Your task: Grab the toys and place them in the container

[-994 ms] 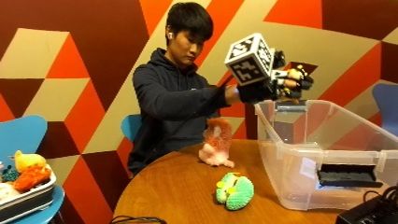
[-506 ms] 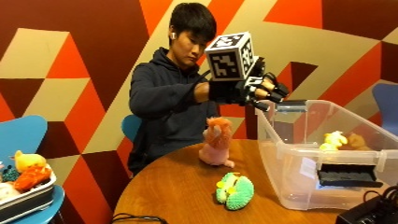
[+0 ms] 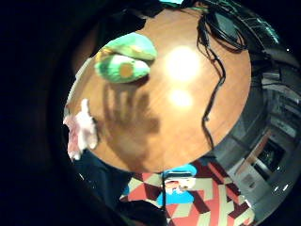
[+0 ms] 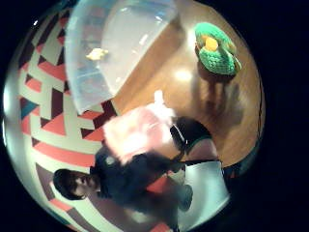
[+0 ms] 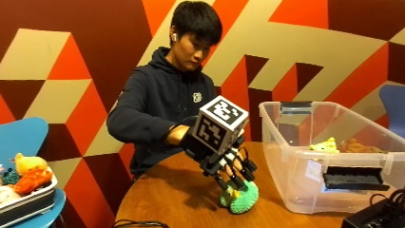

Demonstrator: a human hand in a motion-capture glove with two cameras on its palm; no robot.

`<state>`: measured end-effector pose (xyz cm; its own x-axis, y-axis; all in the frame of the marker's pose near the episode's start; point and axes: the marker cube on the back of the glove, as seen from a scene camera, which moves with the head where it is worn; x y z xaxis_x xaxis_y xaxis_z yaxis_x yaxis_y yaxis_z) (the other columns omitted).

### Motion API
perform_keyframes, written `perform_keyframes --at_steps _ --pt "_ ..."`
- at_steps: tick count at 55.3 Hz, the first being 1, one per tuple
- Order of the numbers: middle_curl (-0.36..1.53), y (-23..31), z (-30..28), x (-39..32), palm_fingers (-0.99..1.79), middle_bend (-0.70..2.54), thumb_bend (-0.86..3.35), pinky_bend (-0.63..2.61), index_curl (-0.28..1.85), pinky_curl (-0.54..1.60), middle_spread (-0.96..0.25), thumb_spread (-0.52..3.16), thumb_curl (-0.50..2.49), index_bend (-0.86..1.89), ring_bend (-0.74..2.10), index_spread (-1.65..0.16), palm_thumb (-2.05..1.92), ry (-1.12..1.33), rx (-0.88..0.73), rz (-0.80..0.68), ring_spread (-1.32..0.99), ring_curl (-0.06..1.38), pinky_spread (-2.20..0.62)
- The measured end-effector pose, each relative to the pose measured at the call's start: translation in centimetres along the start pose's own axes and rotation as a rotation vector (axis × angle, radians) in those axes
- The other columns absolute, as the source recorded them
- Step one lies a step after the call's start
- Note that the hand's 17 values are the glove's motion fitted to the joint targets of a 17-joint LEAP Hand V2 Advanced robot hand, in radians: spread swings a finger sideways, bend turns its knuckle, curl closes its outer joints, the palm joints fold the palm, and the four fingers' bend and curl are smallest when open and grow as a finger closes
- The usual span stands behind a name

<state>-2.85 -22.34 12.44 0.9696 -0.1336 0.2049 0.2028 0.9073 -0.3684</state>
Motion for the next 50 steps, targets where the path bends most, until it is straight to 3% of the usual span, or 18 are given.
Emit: perform_keyframes --at_steps 12,21,25,31,50 --pt "0.30 -4.7 3.1 1.3 -0.19 0.17 0.05 0.66 0.31 0.37 0.00 1.35 0.41 0.10 0.17 -0.21 0.56 0.117 -0.017 -0.009 -0.02 0.20 0.01" --pt "0.35 -6.0 3.8 0.9 0.49 0.31 0.20 0.76 0.21 0.35 -0.07 1.46 0.50 0.06 0.67 -0.25 0.81 0.083 0.073 -0.028 -0.17 0.31 -0.13" --pt "0.38 -6.1 3.8 0.9 0.64 0.38 0.20 0.80 0.21 0.37 -0.11 1.34 0.56 0.11 0.80 -0.25 0.88 0.093 0.130 -0.023 -0.25 0.37 -0.21" --pt "0.48 -5.4 3.5 0.1 1.08 0.63 0.16 0.81 0.20 0.38 -0.16 1.07 0.65 0.17 0.99 -0.25 0.91 0.094 0.216 -0.040 -0.32 0.44 -0.32" --pt "0.70 3.2 -10.3 -7.6 1.04 0.89 0.13 1.02 0.39 0.56 -0.20 0.52 0.89 0.50 1.21 -0.34 0.85 -0.237 0.675 -0.268 -0.41 0.61 -0.41"
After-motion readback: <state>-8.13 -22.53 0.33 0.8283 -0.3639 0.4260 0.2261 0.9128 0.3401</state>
